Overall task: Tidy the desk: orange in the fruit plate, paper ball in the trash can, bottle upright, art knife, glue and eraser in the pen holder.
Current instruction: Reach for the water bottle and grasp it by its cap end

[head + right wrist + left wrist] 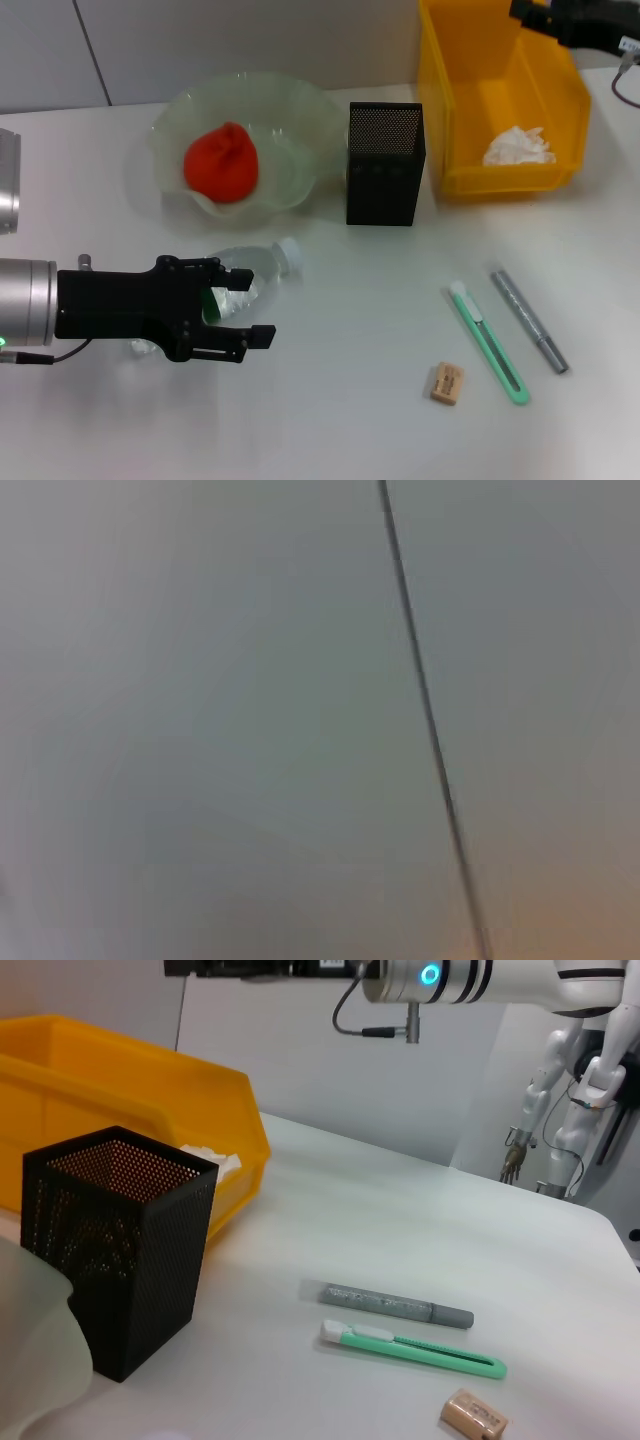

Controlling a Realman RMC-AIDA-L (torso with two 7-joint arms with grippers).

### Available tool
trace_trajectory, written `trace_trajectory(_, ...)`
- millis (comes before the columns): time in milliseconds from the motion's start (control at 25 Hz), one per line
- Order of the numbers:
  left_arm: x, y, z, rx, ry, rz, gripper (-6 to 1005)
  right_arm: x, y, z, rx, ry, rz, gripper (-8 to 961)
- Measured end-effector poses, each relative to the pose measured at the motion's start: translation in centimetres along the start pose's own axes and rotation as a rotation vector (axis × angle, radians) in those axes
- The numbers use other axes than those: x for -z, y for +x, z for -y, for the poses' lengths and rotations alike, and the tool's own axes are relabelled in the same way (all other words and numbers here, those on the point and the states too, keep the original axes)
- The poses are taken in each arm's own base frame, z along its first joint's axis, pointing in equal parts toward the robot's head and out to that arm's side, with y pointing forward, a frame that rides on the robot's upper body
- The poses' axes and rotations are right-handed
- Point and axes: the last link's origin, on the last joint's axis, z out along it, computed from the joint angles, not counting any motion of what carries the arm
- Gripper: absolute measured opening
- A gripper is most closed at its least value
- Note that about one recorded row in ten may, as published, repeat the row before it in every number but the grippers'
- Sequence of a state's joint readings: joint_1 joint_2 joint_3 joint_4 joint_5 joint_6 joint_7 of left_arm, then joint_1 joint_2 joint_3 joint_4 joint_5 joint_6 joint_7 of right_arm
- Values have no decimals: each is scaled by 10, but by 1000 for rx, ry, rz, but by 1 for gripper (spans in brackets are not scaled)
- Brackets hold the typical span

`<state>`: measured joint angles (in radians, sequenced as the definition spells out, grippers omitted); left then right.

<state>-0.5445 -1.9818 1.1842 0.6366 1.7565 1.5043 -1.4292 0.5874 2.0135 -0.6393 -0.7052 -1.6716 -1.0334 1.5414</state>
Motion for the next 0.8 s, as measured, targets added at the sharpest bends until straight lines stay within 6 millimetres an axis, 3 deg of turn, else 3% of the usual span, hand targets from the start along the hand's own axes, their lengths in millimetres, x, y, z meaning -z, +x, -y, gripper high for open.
trace_trajectory(400,0,1,-1,-1,-9,-1,813,53,-22,-41,-1,-436,148,727)
trace_trajectory(640,0,1,-2,-2,-13,-2,813,78,-11,-57,56,-652,-6,726)
trace_trajectory(800,0,1,-2,-1,-14,-2,813,85,-2,-63,97,-731,-158,726)
